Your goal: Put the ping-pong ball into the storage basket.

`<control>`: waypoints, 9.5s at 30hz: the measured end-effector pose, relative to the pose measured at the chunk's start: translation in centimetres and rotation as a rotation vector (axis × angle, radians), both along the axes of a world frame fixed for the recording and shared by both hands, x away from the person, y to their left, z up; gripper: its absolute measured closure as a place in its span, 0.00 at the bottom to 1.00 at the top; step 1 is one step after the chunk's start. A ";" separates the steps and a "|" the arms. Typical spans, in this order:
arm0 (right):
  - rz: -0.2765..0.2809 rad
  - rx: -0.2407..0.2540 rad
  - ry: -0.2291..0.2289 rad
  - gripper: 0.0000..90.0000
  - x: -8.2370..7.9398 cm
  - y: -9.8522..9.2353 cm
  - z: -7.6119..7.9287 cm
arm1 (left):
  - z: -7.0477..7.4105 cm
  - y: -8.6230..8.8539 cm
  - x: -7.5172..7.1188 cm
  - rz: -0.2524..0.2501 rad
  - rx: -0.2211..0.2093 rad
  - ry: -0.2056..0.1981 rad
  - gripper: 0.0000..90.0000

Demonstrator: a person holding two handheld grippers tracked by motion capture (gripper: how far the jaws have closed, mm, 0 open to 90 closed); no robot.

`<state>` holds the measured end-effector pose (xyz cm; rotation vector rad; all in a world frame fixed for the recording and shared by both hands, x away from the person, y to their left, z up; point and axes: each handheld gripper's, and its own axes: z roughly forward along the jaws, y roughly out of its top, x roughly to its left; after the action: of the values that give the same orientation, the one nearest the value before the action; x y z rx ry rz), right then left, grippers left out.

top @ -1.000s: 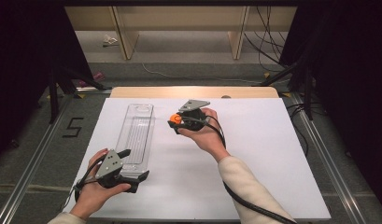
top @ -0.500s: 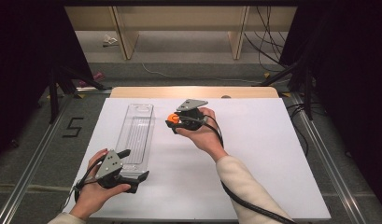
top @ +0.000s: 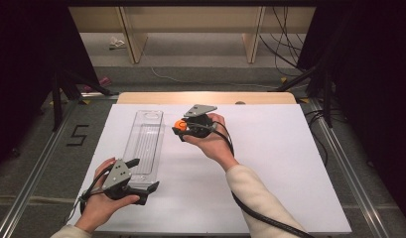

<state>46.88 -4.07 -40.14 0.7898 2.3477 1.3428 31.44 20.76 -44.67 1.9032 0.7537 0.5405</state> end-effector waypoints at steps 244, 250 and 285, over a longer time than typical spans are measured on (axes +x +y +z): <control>0.059 -0.042 0.063 0.57 3.8 11.4 -1.4 | 0.0 0.0 -0.2 -0.017 0.008 -0.011 0.03; 0.054 -0.041 0.068 0.57 4.0 11.5 -1.7 | 0.0 0.0 -0.2 -0.017 0.008 -0.012 0.03; 0.076 -0.089 0.103 0.57 3.9 12.1 -2.9 | 0.0 0.0 -0.2 -0.018 0.006 -0.011 0.04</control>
<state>50.74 8.08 -43.00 0.7681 2.5214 1.2449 31.27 20.75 -44.65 1.9097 0.7276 0.5421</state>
